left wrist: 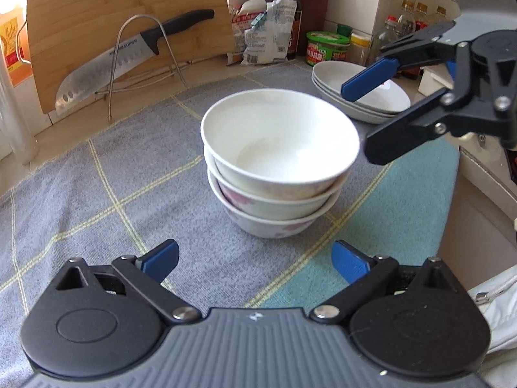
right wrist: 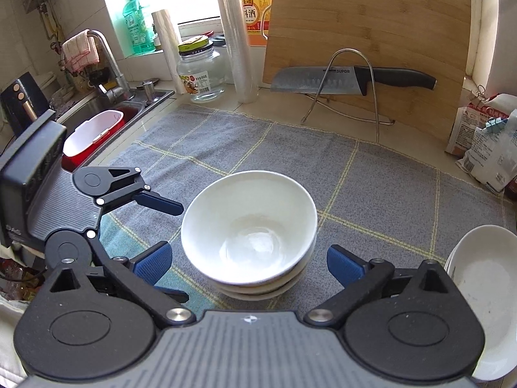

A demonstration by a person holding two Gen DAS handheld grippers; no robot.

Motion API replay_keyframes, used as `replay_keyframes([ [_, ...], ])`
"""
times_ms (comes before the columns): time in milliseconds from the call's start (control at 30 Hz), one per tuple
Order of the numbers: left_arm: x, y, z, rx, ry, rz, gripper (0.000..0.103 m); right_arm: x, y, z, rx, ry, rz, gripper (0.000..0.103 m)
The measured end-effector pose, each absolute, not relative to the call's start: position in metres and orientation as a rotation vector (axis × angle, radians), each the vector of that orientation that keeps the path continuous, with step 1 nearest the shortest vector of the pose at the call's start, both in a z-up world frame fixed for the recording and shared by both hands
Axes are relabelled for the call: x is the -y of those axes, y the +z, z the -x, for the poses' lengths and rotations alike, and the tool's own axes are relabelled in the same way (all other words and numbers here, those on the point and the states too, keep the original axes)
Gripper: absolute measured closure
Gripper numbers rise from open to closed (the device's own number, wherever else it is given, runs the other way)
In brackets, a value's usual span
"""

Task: Organize plates and bowls
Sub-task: 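Move the left and right grippers to opposite sides of the bowl stack, then close both grippers on the rim of the three-bowl stack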

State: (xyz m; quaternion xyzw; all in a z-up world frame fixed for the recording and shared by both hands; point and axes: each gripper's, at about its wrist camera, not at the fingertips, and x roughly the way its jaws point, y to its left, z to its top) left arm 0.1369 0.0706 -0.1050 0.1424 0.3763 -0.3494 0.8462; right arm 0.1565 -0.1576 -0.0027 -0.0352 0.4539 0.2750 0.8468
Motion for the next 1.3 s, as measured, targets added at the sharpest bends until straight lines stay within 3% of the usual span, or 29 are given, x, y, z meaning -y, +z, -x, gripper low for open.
replay_keyframes([
  [567,-0.04,-0.134,-0.149,-0.856,-0.694,-0.389,0.0,0.168,-0.094,-0.156,-1.013,0.592,0.315,0.0],
  [1300,-0.042,-0.138,-0.155,-0.786,-0.731,-0.376,0.0,0.184,-0.102,-0.152,-0.906,0.723,0.348,0.0],
])
